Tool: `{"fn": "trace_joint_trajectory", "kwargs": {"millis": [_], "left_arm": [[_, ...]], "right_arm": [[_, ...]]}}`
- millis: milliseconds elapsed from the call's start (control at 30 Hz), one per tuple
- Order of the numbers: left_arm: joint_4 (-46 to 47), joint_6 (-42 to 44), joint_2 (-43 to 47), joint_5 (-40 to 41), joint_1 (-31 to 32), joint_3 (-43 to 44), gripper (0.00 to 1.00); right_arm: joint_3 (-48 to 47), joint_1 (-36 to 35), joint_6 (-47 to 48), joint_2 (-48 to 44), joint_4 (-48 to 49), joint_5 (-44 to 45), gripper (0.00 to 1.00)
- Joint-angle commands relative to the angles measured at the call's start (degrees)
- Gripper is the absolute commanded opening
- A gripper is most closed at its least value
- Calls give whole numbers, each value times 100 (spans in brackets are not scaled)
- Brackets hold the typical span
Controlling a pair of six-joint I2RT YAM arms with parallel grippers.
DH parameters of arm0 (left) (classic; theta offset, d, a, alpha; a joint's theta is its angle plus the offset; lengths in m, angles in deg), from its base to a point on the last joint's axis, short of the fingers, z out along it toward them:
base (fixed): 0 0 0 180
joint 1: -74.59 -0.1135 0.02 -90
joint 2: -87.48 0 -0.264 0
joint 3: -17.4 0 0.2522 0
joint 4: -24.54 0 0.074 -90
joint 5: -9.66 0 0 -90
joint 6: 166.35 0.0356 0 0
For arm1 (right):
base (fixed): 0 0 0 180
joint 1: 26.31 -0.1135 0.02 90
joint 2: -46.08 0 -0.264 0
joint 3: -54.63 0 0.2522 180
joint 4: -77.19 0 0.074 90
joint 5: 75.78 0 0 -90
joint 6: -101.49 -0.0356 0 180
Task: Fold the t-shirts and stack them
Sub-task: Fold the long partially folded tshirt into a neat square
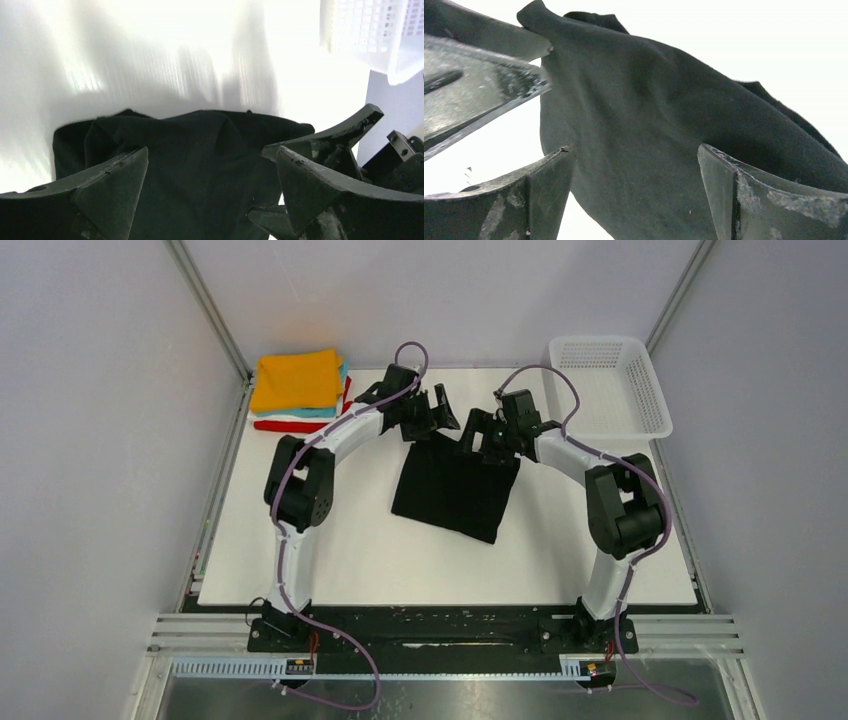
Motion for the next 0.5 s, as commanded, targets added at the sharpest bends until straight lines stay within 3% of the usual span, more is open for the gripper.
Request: {"fn": "trace_joint_trajectory", "kwargs": {"millis": [0, 300, 467], "left_arm": [[-185, -105, -573, -76, -105, 557, 99], [-541, -158, -949, 484, -196, 494, 99], [-544, -102, -741, 314, -196, 401, 99]], "right_arm": [[-356, 190, -156, 440, 24, 6, 100], [-695, 422, -610, 1241, -547, -177, 100], [-870, 445, -280, 912, -817, -295, 99]]}}
